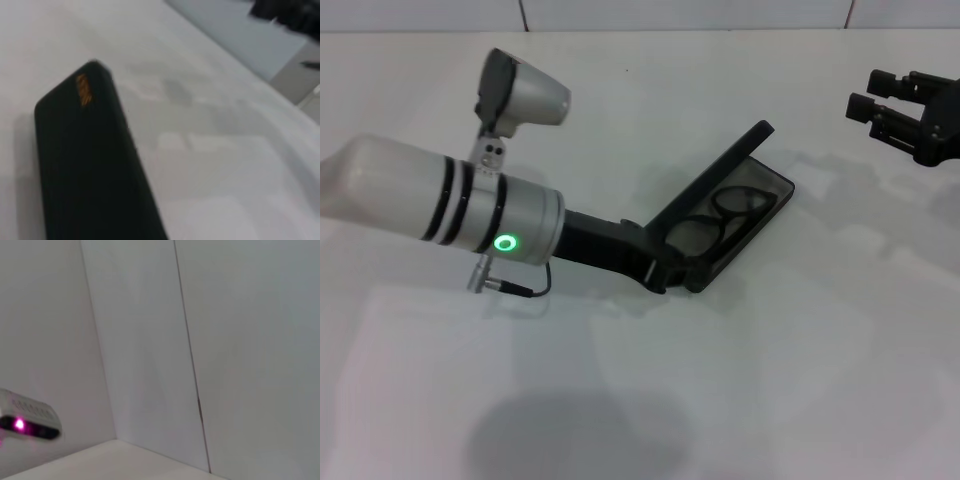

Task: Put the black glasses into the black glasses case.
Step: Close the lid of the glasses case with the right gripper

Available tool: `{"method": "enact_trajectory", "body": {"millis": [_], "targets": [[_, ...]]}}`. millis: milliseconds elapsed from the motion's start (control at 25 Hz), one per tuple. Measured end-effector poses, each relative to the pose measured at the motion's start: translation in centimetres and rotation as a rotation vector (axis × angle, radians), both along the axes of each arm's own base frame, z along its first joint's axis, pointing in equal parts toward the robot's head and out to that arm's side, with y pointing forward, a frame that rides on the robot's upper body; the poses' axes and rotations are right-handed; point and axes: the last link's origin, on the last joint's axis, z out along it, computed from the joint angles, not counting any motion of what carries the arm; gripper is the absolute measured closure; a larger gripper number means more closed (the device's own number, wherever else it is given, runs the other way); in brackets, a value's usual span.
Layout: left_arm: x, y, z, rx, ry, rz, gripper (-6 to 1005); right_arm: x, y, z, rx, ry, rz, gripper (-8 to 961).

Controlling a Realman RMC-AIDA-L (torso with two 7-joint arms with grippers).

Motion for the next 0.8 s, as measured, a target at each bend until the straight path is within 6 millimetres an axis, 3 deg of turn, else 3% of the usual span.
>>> {"method": "enact_trajectory", "body": {"millis": [200, 800], "targets": [[-0.6, -0.1, 0.7, 0.027, 0.003, 0.005, 984, 0.0, 0.1, 0.0, 0.003, -0.002, -0.003, 548], [-2.3, 0.1, -0.5, 0.047, 0.084, 0.044, 984, -0.4, 0.3, 0.0, 0.007, 0.002, 0.006, 566]]}}
